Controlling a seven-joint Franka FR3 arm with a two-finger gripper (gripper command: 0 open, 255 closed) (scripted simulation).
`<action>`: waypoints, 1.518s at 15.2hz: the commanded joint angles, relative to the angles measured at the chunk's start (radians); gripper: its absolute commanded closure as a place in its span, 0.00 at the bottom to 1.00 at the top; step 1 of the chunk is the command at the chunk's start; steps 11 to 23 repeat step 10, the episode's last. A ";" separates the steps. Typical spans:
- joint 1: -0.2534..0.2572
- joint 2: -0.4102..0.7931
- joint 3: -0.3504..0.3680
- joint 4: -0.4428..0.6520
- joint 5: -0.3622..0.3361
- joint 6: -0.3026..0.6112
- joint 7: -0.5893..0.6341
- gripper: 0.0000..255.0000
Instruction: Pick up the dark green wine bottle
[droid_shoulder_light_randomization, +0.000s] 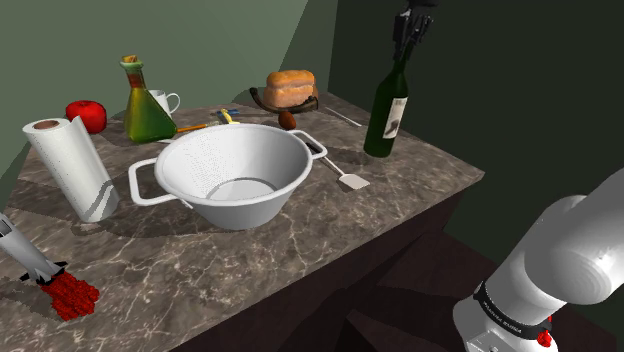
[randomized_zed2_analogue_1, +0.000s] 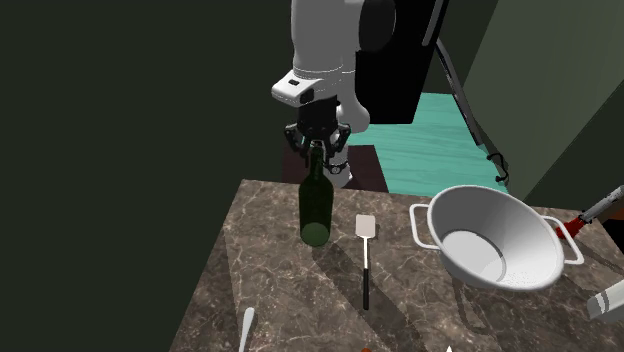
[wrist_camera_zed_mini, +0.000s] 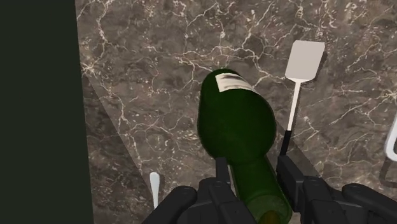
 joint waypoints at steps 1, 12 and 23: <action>0.000 0.011 -0.001 0.040 0.002 -0.029 -0.002 1.00; 0.000 0.070 -0.007 0.209 0.011 -0.140 -0.008 1.00; 0.000 0.070 -0.007 0.209 0.011 -0.140 -0.008 1.00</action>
